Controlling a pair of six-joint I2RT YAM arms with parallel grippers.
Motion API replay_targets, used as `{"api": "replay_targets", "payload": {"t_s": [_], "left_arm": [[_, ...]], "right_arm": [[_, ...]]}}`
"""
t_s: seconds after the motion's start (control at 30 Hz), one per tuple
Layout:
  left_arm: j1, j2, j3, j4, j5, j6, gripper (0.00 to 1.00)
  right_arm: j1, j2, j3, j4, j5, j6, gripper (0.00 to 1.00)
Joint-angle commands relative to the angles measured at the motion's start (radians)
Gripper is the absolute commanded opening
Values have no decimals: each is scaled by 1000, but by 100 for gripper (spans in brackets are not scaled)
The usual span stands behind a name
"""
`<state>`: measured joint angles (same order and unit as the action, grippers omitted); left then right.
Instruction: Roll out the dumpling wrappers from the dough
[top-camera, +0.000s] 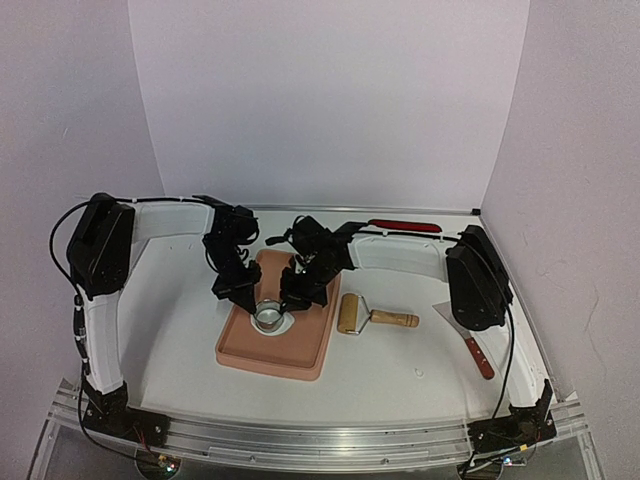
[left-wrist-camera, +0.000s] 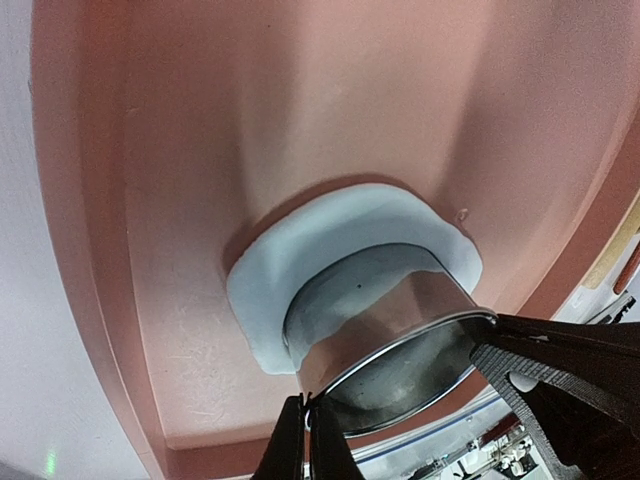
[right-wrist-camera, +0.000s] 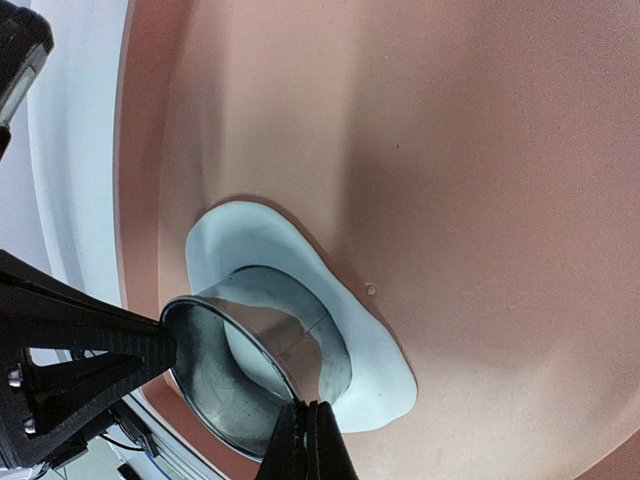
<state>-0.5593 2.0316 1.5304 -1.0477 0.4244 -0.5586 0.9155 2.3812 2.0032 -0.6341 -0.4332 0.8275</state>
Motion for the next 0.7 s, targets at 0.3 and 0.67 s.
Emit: {"api": "replay_targets", "payload": {"t_s": [0.3,0.67], "left_arm": [[19,155,215,54,-85,53,0],[19,60,23,120,-85,10,0]], "right_arm": [[101,-50,-104,-21,-55,162,0],[84,-13,-18,-22,-20,91,0]]}}
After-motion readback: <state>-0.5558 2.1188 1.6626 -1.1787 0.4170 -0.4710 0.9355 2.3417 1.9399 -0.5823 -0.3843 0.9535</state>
